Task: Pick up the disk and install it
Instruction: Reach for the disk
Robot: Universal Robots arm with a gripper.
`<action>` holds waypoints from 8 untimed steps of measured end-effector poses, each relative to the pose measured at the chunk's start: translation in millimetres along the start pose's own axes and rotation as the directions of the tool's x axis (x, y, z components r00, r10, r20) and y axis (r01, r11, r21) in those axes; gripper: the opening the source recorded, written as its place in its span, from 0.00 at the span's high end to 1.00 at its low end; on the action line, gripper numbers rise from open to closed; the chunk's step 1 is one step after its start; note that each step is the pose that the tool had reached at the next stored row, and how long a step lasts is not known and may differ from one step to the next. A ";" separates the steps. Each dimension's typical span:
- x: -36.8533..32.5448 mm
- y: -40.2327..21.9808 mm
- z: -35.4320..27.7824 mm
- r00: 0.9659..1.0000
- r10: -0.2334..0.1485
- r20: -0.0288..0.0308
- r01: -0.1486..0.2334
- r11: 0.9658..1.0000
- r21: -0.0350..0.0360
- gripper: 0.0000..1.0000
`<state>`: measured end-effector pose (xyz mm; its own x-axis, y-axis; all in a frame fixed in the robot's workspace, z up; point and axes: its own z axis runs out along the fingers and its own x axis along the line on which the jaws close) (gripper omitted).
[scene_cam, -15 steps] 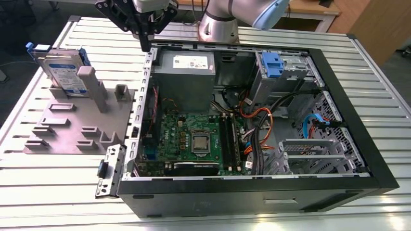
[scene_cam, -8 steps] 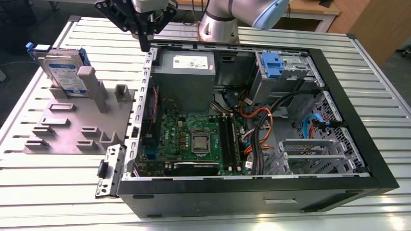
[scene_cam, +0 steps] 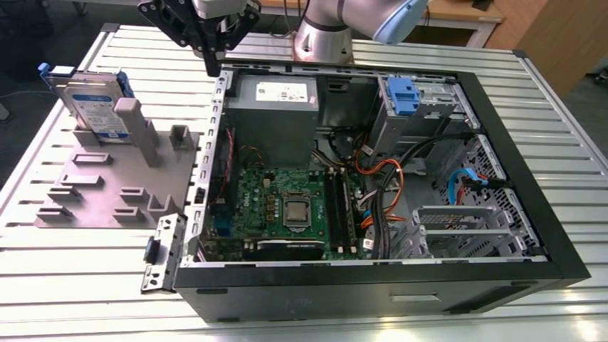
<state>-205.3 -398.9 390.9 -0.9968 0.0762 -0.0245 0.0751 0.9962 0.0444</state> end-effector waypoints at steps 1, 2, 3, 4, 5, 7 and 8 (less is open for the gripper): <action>0.0 0.0 0.0 1.000 0.000 0.000 0.000 1.000 0.000 0.89; 0.0 0.0 0.0 1.000 0.000 0.000 0.000 1.000 0.000 0.89; 0.0 0.0 0.0 1.000 0.000 0.000 0.000 1.000 0.000 0.89; 0.0 0.0 0.0 1.000 0.000 0.000 0.000 1.000 0.000 0.89; 0.1 0.0 0.0 1.000 0.000 0.000 0.000 1.000 0.000 0.89; 0.1 0.0 0.0 1.000 0.000 0.000 0.000 1.000 0.000 0.89; 0.1 0.0 0.0 1.000 0.000 0.000 0.000 1.000 0.000 0.89</action>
<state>-205.4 -398.9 390.9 -0.9968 0.0762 -0.0245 0.0751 0.9962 0.0444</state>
